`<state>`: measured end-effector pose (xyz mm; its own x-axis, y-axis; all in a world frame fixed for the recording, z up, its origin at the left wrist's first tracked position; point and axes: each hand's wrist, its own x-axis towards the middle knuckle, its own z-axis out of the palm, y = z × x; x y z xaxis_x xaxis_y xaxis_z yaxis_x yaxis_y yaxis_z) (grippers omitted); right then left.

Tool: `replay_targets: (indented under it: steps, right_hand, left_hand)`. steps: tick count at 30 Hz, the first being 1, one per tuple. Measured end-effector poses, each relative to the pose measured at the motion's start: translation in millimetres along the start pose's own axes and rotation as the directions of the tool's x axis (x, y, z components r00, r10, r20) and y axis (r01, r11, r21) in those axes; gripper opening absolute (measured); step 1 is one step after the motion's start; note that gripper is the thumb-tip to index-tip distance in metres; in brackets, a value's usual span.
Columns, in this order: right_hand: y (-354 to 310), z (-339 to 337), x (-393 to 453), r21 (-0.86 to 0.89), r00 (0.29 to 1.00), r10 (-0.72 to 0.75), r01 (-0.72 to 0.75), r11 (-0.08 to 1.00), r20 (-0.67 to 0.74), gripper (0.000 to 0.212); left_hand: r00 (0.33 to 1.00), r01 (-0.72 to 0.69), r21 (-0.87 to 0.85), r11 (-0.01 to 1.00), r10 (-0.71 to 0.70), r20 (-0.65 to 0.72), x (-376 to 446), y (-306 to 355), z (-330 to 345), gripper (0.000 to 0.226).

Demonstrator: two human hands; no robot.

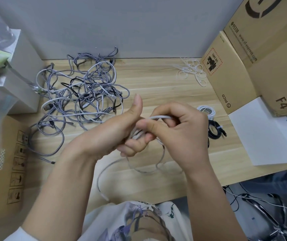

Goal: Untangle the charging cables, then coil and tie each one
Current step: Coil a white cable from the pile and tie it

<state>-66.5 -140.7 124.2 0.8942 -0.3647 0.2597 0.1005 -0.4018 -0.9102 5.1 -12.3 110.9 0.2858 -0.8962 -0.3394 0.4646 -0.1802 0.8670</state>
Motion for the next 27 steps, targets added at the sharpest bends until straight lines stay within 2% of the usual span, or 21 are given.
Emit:
replay_targets:
  steps: [3, 7, 10, 12, 14, 16, 19, 22, 24, 27]
  right_hand:
    - [5.1, -4.9, 3.9, 0.12, 0.997, 0.081, -0.082, 0.989, 0.015, 0.015]
    - [5.6, -4.9, 5.4, 0.139, 0.989, 0.093, -0.108, 0.984, 0.113, 0.019]
    - [7.5, -8.4, 5.8, 0.157, 0.973, 0.175, -0.198, 0.968, 0.149, 0.027]
    - [9.7, -9.5, 3.8, 0.125, 0.948, 0.224, -0.256, 0.959, 0.225, 0.03]
    - [11.7, -6.2, 0.2, 0.074, 0.91, 0.247, -0.286, 0.955, 0.335, 0.029]
    - [10.8, -0.6, -2.7, 0.034, 0.878, 0.253, -0.291, 0.956, 0.406, 0.026]
    - [10.7, 4.9, -4.7, -0.06, 0.864, 0.247, -0.246, 0.967, 0.439, 0.024]
    - [12.4, 4.1, -6.8, -0.099, 0.869, 0.247, -0.226, 0.969, 0.429, 0.023]
    - [13.0, 2.9, -7.8, -0.101, 0.87, 0.258, -0.237, 0.966, 0.421, 0.021]
    - [12.6, 4.4, -8.1, -0.121, 0.86, 0.302, -0.278, 0.953, 0.411, 0.021]
  left_hand:
    - [0.965, -0.053, -0.227, 0.972, 0.109, 0.24, -6.2, 4.3, -10.7, 0.05]
    - [0.886, -0.128, -0.46, 0.879, 0.31, 0.345, -2.3, 7.1, -15.9, 0.036]
    - [0.846, -0.125, -0.678, 0.724, 0.435, 0.308, 0.7, 13.4, -16.3, 0.031]
    - [0.855, -0.144, -0.793, 0.592, 0.478, 0.201, 0.5, 18.5, -20.4, 0.027]
    - [0.87, -0.234, -0.824, 0.516, 0.49, 0.061, 2.4, 22.1, -22.8, 0.024]
    - [0.873, -0.369, -0.77, 0.52, 0.478, -0.096, 8.4, 22.9, -20.4, 0.026]
    - [0.848, -0.527, -0.556, 0.643, 0.438, -0.298, 17.6, 19.3, -13.0, 0.03]
    - [0.824, -0.559, -0.417, 0.717, 0.425, -0.374, 23.2, 15.0, -7.0, 0.038]
    - [0.804, -0.561, -0.297, 0.773, 0.423, -0.419, 27.0, 12.5, -2.7, 0.035]
    - [0.751, -0.514, 0.071, 0.855, 0.488, -0.445, 31.6, 7.1, 1.4, 0.023]
